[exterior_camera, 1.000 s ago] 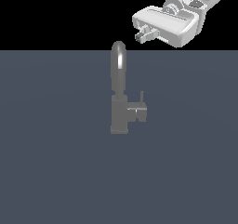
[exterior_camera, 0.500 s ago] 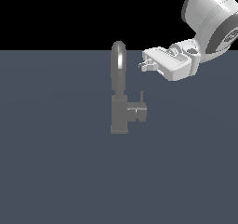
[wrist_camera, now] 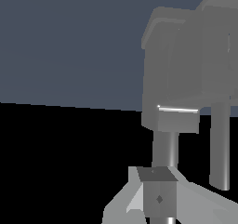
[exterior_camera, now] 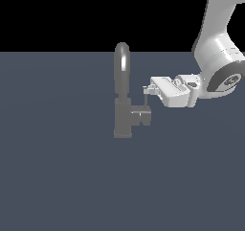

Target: Turn on the faucet by rotating a designated handle.

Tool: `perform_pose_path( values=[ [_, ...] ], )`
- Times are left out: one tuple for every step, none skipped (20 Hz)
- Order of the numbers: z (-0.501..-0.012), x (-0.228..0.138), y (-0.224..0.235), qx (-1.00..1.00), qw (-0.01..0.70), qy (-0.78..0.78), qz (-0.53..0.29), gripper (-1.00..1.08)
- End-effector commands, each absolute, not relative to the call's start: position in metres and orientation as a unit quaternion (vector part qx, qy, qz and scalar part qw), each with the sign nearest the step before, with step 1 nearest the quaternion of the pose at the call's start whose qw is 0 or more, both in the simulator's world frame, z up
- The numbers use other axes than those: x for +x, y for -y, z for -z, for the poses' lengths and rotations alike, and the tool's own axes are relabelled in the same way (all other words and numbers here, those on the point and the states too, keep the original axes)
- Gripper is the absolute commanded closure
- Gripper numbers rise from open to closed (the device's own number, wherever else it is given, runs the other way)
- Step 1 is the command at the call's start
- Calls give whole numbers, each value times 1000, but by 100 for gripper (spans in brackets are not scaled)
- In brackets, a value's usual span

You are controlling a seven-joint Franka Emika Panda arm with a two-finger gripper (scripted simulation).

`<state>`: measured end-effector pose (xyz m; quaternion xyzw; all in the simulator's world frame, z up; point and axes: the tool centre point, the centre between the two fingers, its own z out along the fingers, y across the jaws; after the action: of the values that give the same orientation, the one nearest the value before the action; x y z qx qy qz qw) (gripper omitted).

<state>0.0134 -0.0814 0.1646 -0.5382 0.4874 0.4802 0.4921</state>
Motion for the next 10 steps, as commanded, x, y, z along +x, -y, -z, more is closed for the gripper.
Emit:
perform_pose_path(
  values=[
    [-153,13,80,-517,500,-496,-487,108],
    [-150,13,80,-510,502,-498,-489,108],
    [-147,13,79,-505,504,-500,-491,108],
    [-144,12,79,-500,505,-502,-493,108],
    [-142,12,78,-496,506,-503,-494,108],
    [-141,12,78,-494,507,-504,-495,108],
    [-140,12,78,-492,508,-505,-495,108],
    [-140,12,78,-492,508,-505,-495,108],
    [-140,12,78,-492,508,-505,-495,108],
    [-141,12,78,-494,507,-504,-495,108]
  ],
)
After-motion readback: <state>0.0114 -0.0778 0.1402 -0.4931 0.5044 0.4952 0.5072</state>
